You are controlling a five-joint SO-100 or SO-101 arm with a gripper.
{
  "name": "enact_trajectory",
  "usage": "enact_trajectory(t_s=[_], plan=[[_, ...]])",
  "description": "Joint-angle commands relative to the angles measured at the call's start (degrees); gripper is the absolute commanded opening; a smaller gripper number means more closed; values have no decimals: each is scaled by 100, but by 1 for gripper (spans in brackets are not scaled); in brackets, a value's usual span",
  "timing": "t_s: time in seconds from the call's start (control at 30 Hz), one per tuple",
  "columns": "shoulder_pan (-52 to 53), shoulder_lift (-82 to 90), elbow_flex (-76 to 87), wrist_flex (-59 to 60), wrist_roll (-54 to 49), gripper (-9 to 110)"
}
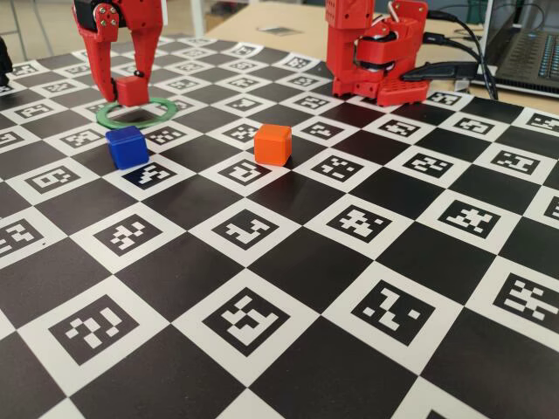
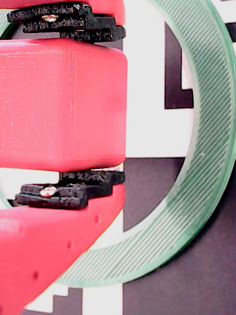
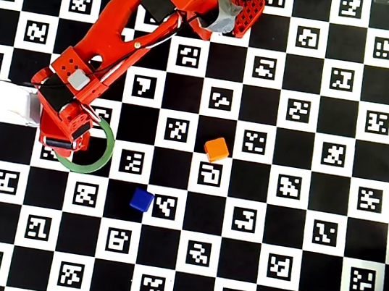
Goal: Grab the red cube then put it in the green circle then put the blue cube on top and finally the orange cube on top
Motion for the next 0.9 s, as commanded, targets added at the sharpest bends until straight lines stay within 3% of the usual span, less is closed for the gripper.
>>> enact_trajectory(t_s=[0.0,0.73,0.87], plan=[[-70,545,-26,-62,88,4],[-97,580,352,-404,132,5],[-88,589,352,-387,220,10]])
